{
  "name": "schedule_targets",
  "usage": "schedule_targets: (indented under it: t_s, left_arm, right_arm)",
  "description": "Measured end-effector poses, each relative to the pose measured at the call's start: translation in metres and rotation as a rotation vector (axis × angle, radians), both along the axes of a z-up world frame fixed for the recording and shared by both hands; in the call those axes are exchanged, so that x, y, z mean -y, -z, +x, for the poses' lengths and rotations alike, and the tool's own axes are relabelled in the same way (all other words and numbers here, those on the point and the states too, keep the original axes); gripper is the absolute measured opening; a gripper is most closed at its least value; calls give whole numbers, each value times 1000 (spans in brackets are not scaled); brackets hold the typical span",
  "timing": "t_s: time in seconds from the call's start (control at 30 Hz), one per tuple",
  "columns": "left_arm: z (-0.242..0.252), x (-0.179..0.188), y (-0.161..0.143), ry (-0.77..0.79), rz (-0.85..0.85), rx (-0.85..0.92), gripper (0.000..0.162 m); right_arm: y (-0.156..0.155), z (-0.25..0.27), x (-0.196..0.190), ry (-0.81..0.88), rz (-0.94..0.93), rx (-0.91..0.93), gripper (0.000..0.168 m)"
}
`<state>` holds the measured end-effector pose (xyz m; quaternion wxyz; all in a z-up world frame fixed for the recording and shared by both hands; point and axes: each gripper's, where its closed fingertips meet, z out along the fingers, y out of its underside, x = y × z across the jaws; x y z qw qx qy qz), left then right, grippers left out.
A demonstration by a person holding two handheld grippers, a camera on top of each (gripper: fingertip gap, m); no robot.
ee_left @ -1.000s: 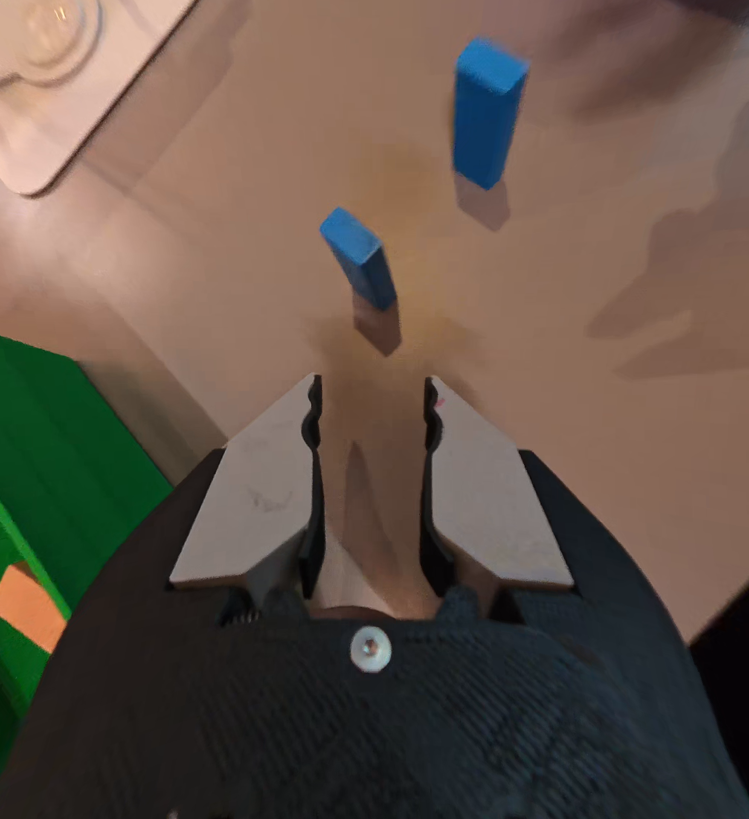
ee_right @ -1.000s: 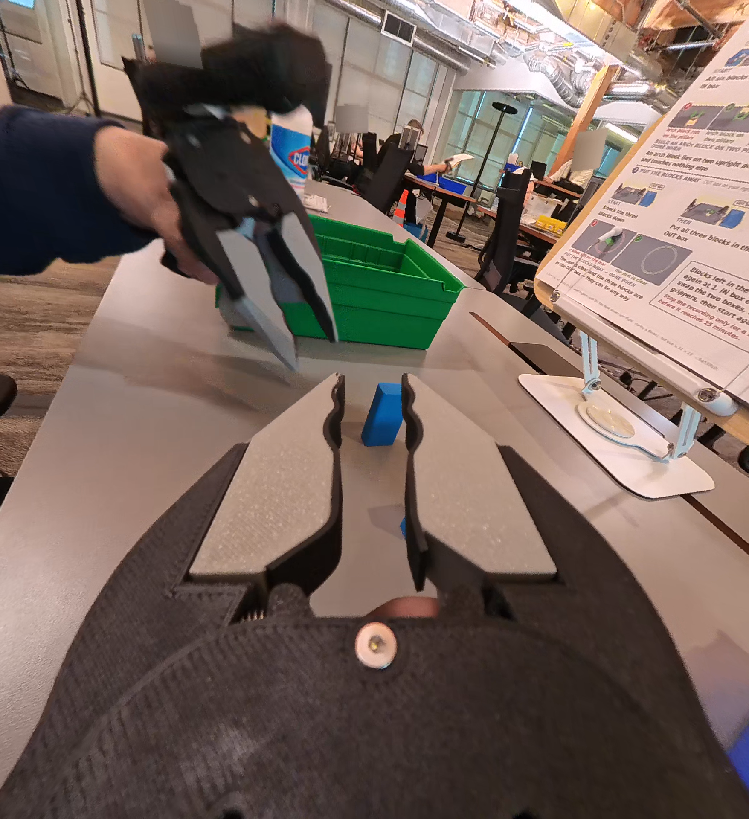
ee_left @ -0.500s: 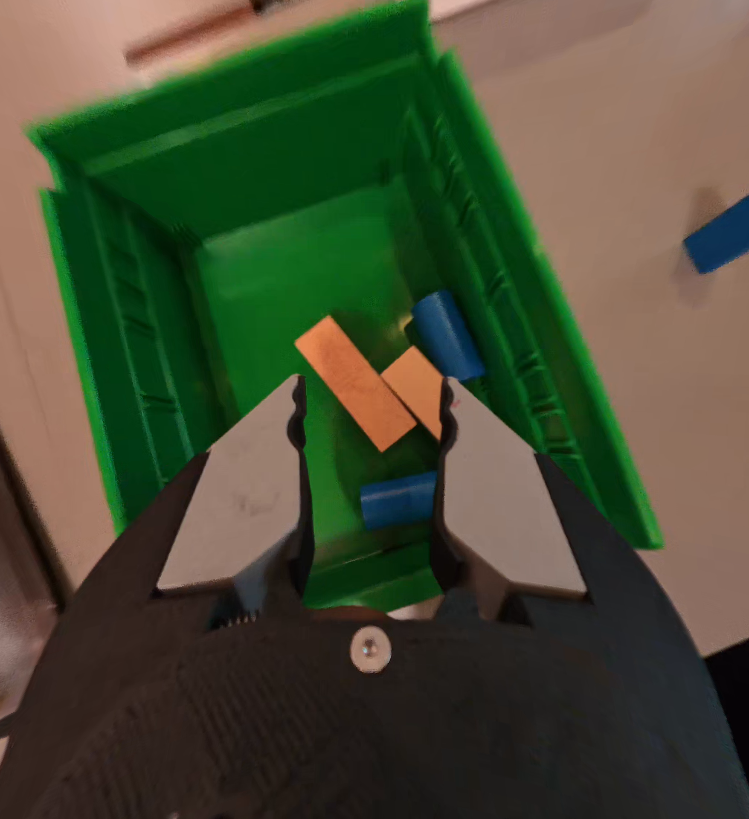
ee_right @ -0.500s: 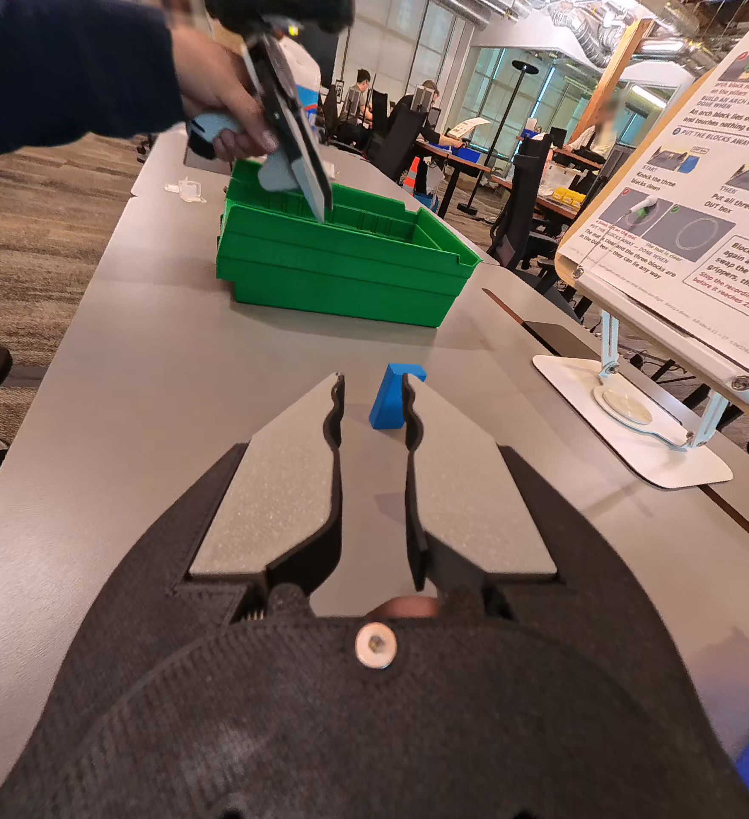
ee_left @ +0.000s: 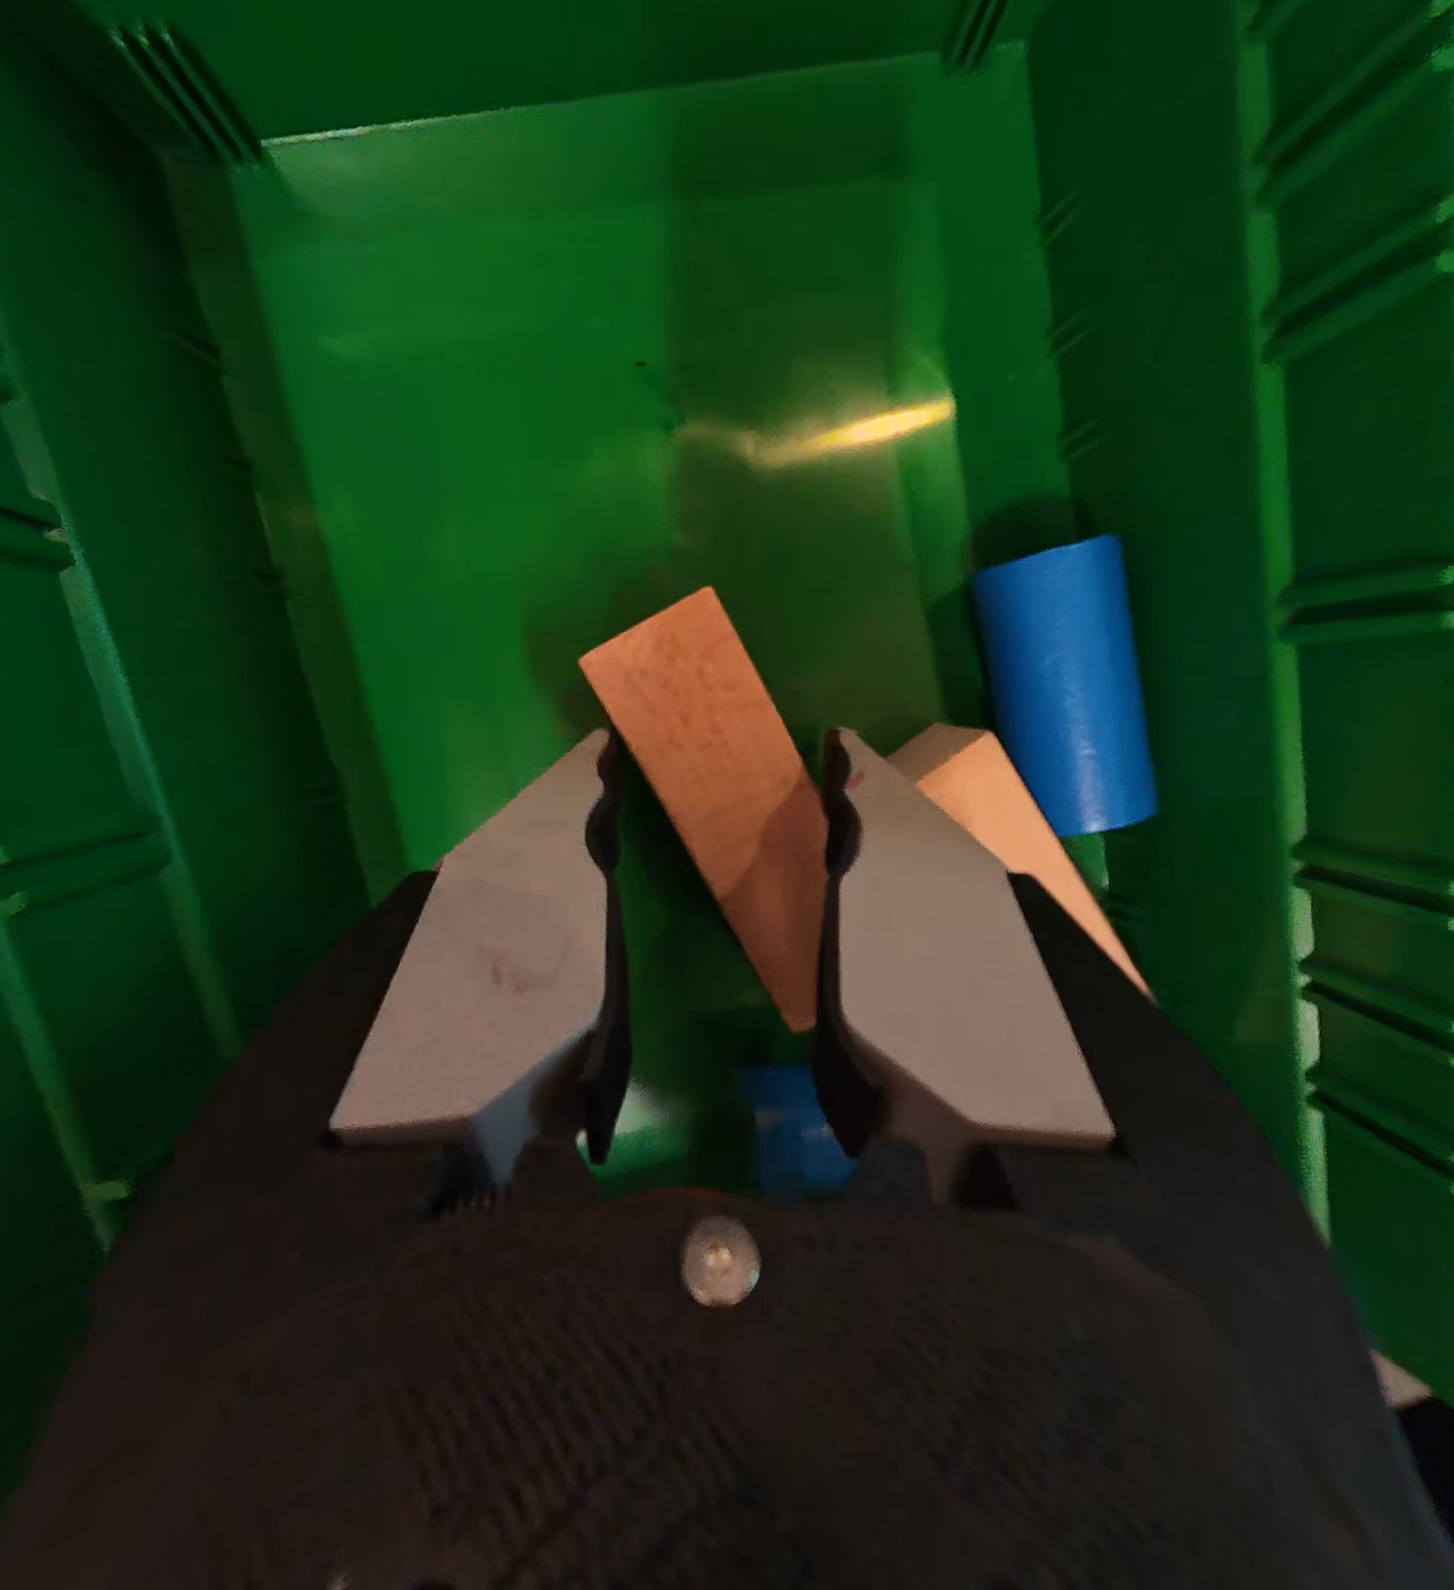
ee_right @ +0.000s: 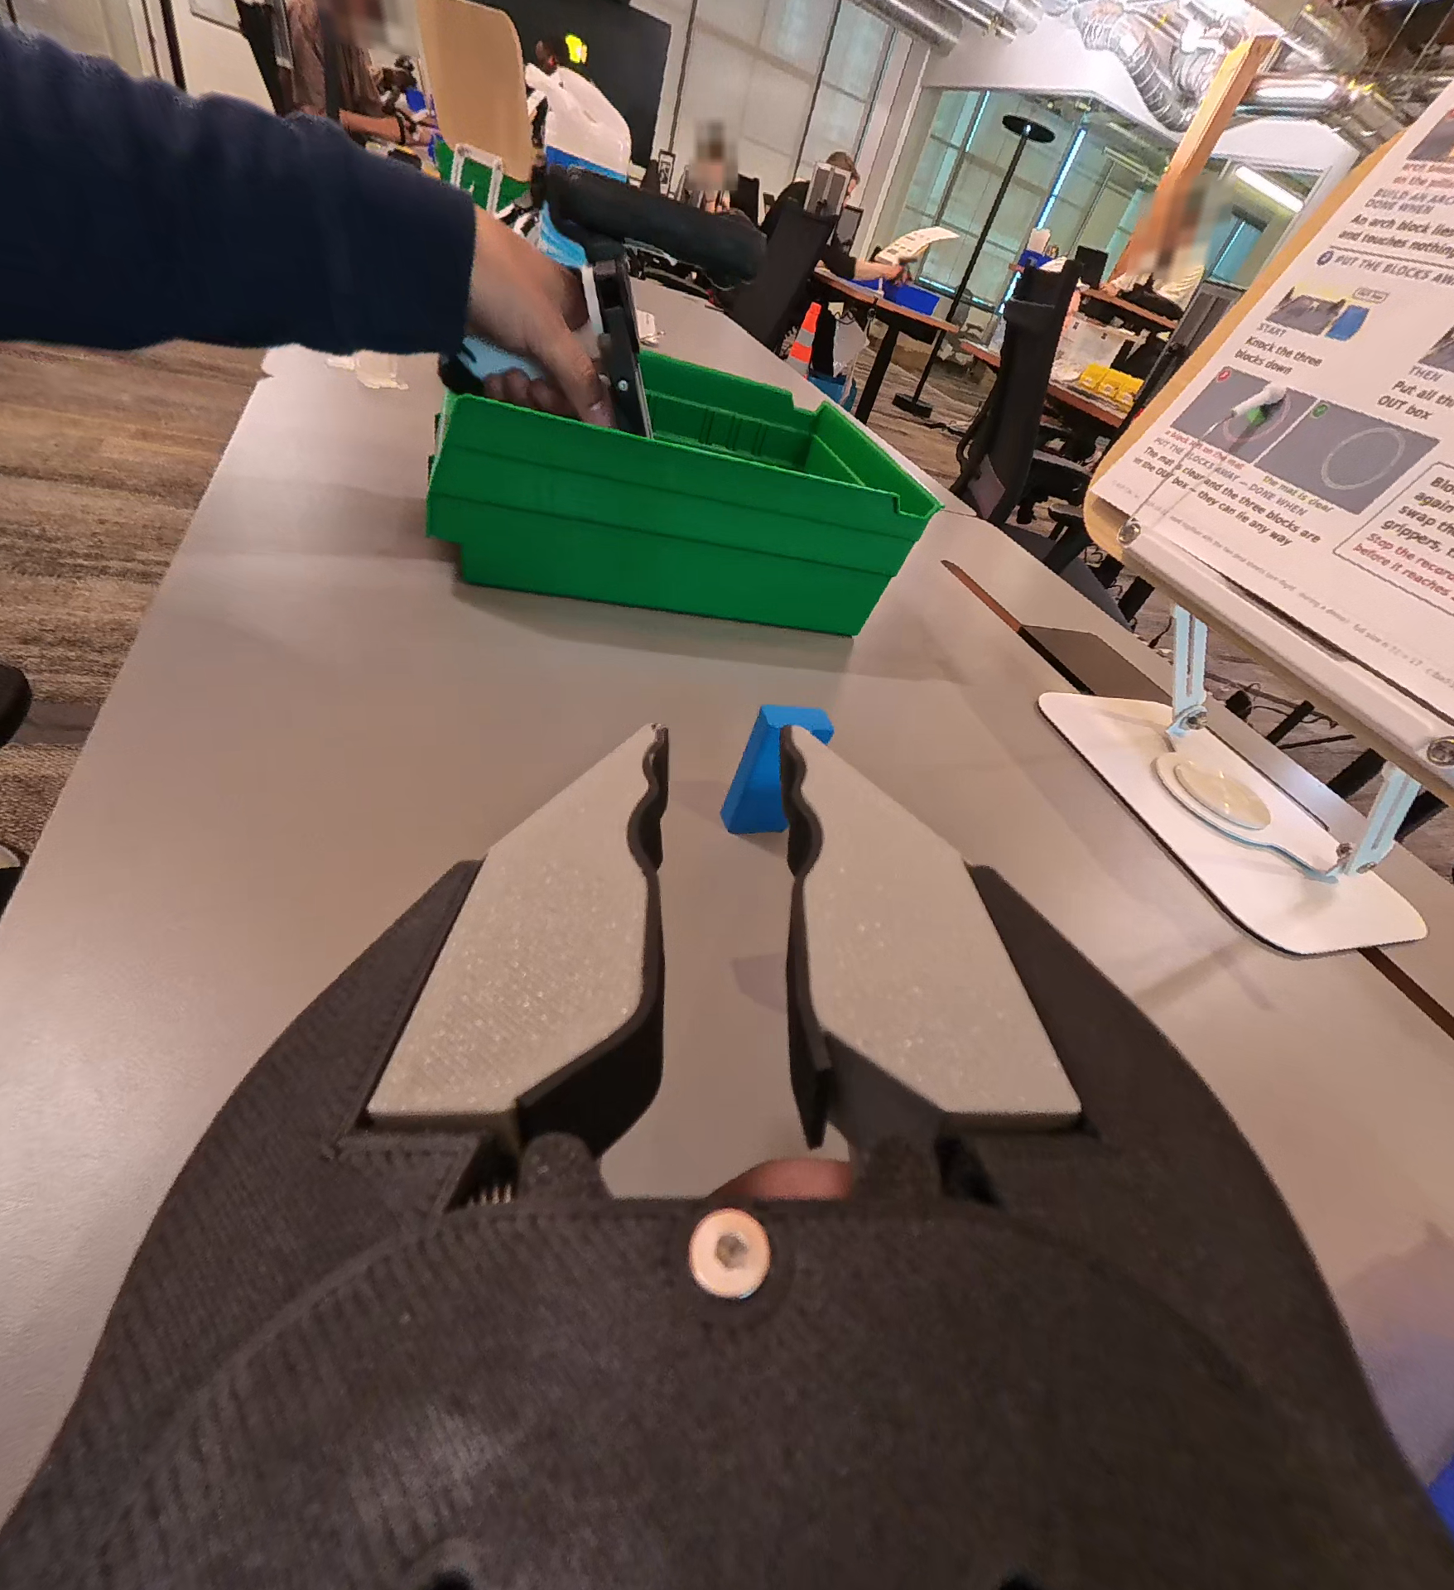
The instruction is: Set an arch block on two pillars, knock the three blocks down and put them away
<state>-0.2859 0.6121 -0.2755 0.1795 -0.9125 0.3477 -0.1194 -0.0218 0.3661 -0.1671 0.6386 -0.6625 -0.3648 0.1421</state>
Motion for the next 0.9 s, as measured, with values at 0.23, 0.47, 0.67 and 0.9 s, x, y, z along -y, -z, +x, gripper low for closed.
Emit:
schedule_targets:
  t_s: [0.23,0.47,0.67,0.9]
  left_arm:
    - [-12,5,2,78,-53,-135,37]
    - [20,7,-72,358,316,-266,32]
    - [116,98,-138,827,539,-151,32]
    - [196,240,-98,1366,402,-6,32]
  right_arm:
    - [5,-8,3,-17,-1,48,23]
    - [2,-9,5,-34,-9,15,23]
    - [4,-14,6,-57,-22,10,29]
    - [-7,-32,20,-180,-55,-100,48]
